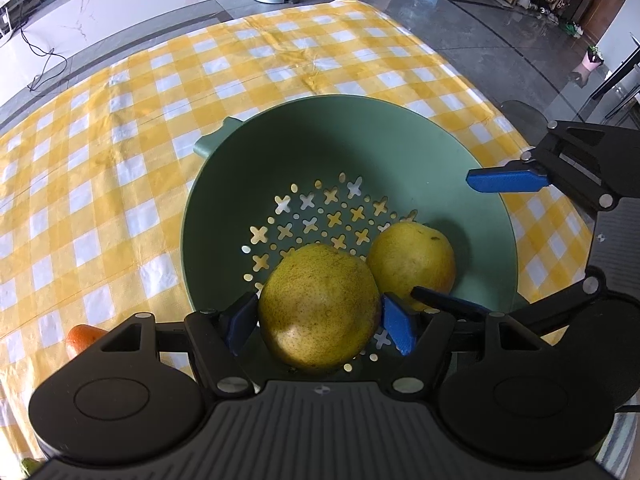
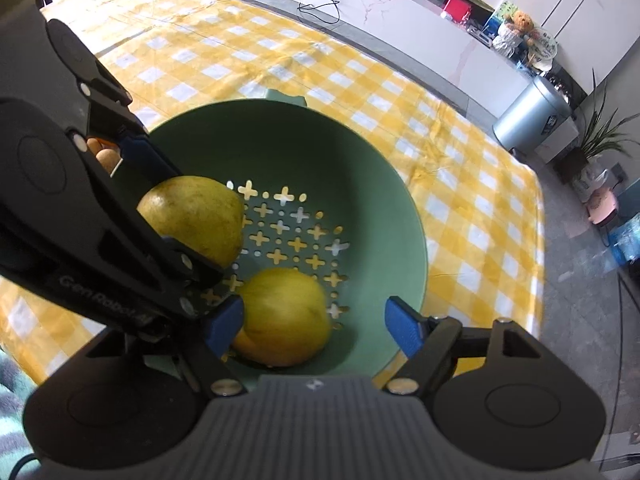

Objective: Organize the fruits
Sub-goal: 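Withdraw both tools from the colander back toward the oranges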

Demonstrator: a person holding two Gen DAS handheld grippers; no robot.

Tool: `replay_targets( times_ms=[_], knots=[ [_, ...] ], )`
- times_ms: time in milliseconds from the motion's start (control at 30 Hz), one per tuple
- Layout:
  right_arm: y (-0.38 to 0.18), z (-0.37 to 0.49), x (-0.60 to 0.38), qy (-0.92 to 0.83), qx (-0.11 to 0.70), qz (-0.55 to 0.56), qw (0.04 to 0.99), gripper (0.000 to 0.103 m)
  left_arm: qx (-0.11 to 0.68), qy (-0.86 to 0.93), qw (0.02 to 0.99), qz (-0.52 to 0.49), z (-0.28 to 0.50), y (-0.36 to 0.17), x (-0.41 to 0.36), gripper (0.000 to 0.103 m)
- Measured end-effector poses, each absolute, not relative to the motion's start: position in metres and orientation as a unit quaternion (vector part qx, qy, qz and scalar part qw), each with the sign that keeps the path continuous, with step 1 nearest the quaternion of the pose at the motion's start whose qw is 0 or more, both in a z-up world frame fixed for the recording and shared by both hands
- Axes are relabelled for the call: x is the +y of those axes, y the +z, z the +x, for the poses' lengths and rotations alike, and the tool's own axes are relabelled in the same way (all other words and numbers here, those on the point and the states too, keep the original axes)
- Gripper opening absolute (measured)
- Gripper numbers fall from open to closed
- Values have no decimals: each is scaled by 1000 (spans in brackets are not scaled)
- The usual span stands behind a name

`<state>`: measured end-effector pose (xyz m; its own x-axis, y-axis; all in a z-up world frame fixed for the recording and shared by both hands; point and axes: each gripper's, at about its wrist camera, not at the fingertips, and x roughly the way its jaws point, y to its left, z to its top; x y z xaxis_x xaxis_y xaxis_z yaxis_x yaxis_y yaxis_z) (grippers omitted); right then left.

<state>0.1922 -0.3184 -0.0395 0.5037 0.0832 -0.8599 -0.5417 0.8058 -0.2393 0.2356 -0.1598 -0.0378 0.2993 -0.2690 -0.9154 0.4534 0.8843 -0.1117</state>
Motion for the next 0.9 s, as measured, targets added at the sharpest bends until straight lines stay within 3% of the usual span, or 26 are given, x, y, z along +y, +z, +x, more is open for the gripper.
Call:
replay_targets(
  times_ms=[200, 367, 600, 900],
  knots=[
    [-40, 190, -319, 182, 463, -248, 831, 75, 549, -221, 800, 98, 234, -38, -164, 81],
    [-35, 191, -322, 177, 461, -231, 838, 78, 530, -216, 815, 87, 234, -22, -161, 96],
    [-23, 182, -326, 179, 448, -194, 854, 79, 502, -219, 833, 71, 218, -7, -152, 96],
    [-2, 139, -317, 156, 393, -126, 898, 87, 446, -212, 868, 53, 172, 24, -120, 95]
  ],
)
